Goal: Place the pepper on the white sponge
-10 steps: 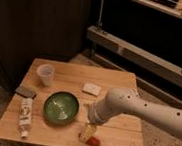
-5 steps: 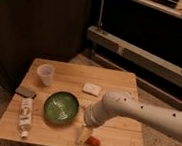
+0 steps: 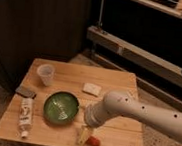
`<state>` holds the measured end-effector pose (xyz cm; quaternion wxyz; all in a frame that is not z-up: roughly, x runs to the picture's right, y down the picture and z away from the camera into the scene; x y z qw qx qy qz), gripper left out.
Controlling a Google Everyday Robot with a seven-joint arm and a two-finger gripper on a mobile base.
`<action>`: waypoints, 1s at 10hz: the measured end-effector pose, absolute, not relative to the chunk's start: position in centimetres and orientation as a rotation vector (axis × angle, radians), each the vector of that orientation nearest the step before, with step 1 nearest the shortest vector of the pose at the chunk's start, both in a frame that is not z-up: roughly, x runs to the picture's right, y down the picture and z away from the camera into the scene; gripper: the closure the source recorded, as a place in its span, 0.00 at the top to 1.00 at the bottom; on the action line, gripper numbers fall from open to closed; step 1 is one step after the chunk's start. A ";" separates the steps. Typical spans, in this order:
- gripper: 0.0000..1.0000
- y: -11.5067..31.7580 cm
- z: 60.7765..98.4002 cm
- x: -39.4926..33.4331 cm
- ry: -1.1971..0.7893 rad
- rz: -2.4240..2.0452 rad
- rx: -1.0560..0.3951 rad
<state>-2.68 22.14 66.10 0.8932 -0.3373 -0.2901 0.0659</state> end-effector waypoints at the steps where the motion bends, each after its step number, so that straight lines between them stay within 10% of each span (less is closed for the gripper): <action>1: 0.90 22.2 66.0 -2.8 -0.608 0.136 -0.700; 10: 0.90 22.9 64.7 -3.4 -0.672 0.090 -0.679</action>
